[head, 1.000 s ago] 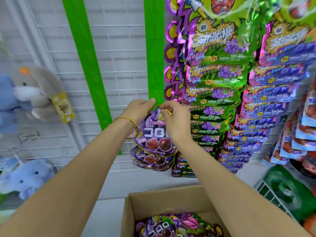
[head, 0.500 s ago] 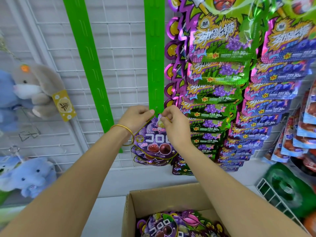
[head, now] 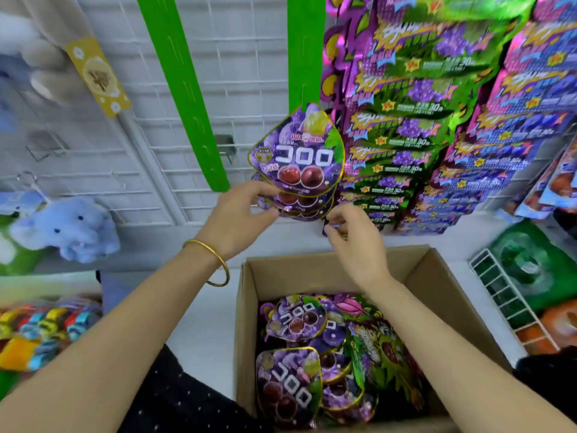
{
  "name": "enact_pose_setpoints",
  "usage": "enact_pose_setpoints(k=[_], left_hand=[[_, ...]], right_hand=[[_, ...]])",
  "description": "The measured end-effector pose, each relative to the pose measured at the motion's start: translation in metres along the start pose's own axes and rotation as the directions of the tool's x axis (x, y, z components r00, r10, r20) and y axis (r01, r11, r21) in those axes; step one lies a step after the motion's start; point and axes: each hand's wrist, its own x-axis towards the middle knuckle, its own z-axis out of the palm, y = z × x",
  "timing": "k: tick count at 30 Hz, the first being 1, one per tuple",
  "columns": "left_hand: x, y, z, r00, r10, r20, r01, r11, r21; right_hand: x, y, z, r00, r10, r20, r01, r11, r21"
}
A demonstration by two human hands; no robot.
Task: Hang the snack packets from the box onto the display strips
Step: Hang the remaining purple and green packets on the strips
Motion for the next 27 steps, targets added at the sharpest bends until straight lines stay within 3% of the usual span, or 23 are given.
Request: enact_pose_setpoints(k=[1, 3, 5, 8, 13, 18, 24, 27], left_hand=[[-0.004, -0.002, 0.004, 0.996, -0.032, 0.088, 0.034, 0.999, -0.024], [-0.007, -0.005, 0.011, 0.973, -0.084, 0.215, 0.093, 0.995, -0.035], [-0.01, -0.009, 0.015, 0.954, -0.098, 0.284, 0.115, 0.992, -0.045], [-0.013, -0.014, 0.015, 0.938, -0.105, 0.331, 0.108, 0.994, 0.008], [-0.01, -0.02, 0.003, 0.915, -0.155, 0.373, 0.121, 0.986, 0.113], [-0.009, -0.027, 0.002, 0.903, -0.211, 0.374, 0.178, 0.977, 0.12], [-0.007, -0.028, 0.006, 0.886, -0.215, 0.41, 0.168, 0.975, 0.148], [-0.006, -0.03, 0.008, 0.876, -0.221, 0.429, 0.166, 0.973, 0.162]], right_hand=[[-0.014, 0.016, 0.012, 0.984, 0.1, 0.15, -0.099, 0.995, -0.015], [-0.039, 0.048, 0.04, 0.871, 0.291, 0.395, -0.277, 0.956, -0.094], [-0.058, 0.073, 0.066, 0.762, 0.433, 0.482, -0.414, 0.897, -0.152], [-0.076, 0.095, 0.097, 0.673, 0.56, 0.483, -0.511, 0.825, -0.242], [-0.076, 0.102, 0.129, 0.617, 0.637, 0.462, -0.503, 0.771, -0.391], [-0.076, 0.096, 0.145, 0.63, 0.708, 0.318, -0.509, 0.686, -0.52], [-0.07, 0.11, 0.146, 0.532, 0.773, 0.347, -0.705, 0.631, -0.323], [-0.071, 0.115, 0.134, 0.545, 0.744, 0.387, -0.77, 0.626, -0.12]])
